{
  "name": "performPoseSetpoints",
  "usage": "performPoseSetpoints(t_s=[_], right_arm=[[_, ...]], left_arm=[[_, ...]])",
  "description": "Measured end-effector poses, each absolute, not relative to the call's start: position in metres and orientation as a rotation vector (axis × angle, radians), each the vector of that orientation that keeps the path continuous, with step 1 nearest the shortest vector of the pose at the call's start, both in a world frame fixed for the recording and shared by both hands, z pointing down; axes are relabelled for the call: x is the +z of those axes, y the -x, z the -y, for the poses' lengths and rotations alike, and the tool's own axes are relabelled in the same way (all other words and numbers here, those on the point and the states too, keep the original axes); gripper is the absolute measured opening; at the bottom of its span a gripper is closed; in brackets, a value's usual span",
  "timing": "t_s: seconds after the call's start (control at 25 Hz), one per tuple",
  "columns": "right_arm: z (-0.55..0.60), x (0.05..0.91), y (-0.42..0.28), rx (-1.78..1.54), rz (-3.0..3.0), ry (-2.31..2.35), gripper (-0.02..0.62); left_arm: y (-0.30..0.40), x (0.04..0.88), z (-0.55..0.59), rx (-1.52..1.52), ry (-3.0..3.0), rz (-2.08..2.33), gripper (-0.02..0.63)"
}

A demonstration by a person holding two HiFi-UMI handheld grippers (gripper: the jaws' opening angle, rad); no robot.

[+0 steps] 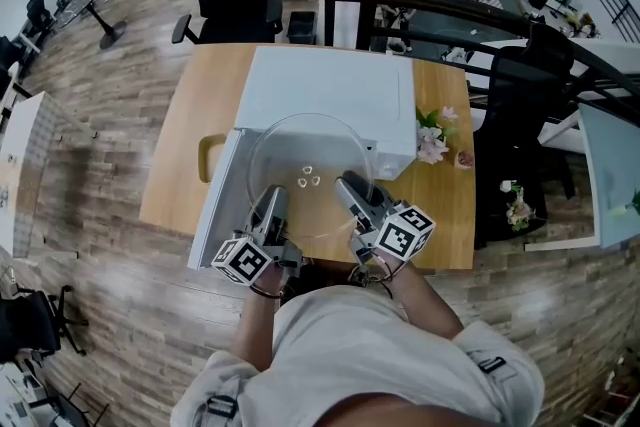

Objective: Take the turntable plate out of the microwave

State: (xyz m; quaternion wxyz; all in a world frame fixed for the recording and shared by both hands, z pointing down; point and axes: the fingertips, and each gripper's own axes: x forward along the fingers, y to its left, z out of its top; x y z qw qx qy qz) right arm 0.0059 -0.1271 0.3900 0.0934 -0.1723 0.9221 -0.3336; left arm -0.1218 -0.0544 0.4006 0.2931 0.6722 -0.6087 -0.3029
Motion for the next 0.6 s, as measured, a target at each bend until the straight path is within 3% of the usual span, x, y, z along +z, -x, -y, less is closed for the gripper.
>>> performPoseSetpoints(t_s=[0.6], right_arm=[[0.1319, 0.3842, -0.0096, -0.976, -2.727, 0.521, 0.129]], left_arm=[[0.119, 0.3948, 0.0606, -0.806, -1.805, 1.613, 0.12]])
